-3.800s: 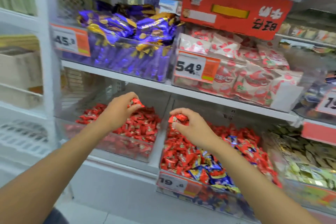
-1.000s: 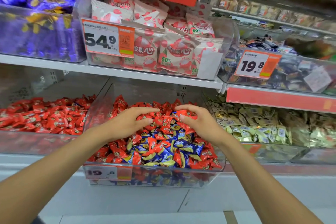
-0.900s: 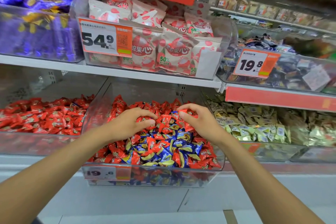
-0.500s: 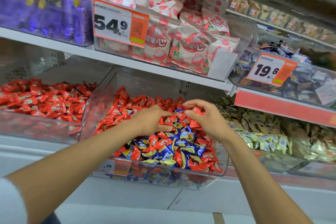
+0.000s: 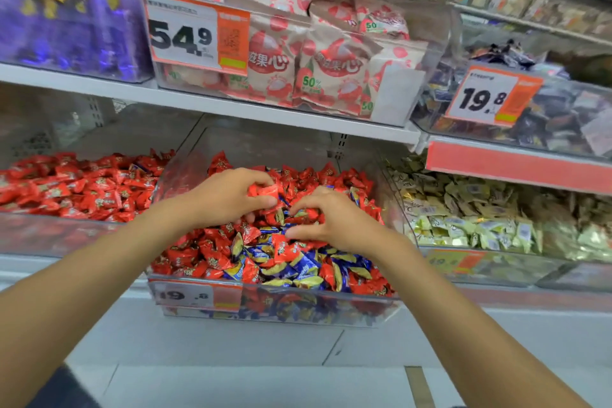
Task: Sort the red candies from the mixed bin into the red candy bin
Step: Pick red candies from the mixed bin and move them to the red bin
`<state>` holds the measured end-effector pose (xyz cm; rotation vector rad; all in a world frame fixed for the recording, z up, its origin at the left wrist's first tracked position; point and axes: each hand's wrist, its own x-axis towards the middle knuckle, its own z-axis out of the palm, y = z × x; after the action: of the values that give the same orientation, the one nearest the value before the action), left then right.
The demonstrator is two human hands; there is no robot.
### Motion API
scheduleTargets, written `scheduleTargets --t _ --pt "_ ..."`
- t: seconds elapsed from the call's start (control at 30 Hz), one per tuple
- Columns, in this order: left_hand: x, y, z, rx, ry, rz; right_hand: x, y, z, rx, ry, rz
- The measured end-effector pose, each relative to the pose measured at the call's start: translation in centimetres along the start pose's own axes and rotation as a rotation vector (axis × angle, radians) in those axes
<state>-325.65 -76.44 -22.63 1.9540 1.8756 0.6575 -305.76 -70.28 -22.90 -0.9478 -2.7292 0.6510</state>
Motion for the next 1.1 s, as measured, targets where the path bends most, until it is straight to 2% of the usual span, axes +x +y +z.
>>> scheduleTargets --t 0.07,0.13,0.37,0.5,0.57,0.63,0.73,0.83,0.9,0.97,1.1 --pt "-0.6 -0.3 0.0 -0.053 0.005 -0.023 0.5 0.1 0.5 -0.046 -0.108 0.007" --pt "-0.9 -1.0 0.1 -0.053 0.024 -0.031 0.7 0.2 0.7 -0.035 -0.122 0.010" --pt "-1.4 -1.6 -0.1 -0.035 -0.124 0.044 -0.4 1.4 0.1 0.194 0.068 0.003" --pt "-1.1 -0.9 0.5 0.005 -0.018 0.077 -1.3 1.7 -1.3 0.296 0.215 0.013" --pt "-0.5 -0.8 1.1 0.097 0.026 0.040 -1.9 1.8 -2.0 0.300 0.229 0.020" --pt "0.2 -1.2 1.7 0.178 -0.014 -0.029 -2.2 1.6 -2.3 0.279 0.180 0.037" --pt "0.8 -1.8 2.3 0.177 -0.073 -0.069 -2.3 0.7 -1.8 0.167 0.024 0.025" --pt "0.7 -1.8 2.4 0.120 -0.025 -0.027 -1.7 -0.3 -0.7 0.015 -0.142 -0.010" --pt "0.4 -1.8 2.2 0.079 0.031 -0.006 -1.0 -0.2 -0.2 -0.048 -0.188 -0.020" --pt "0.0 -1.9 1.9 0.042 0.070 0.031 -0.9 0.2 -0.2 -0.014 -0.165 -0.014" --pt "-1.0 -1.4 1.0 -0.043 0.127 0.110 -1.4 1.4 -1.0 0.239 0.020 0.005"
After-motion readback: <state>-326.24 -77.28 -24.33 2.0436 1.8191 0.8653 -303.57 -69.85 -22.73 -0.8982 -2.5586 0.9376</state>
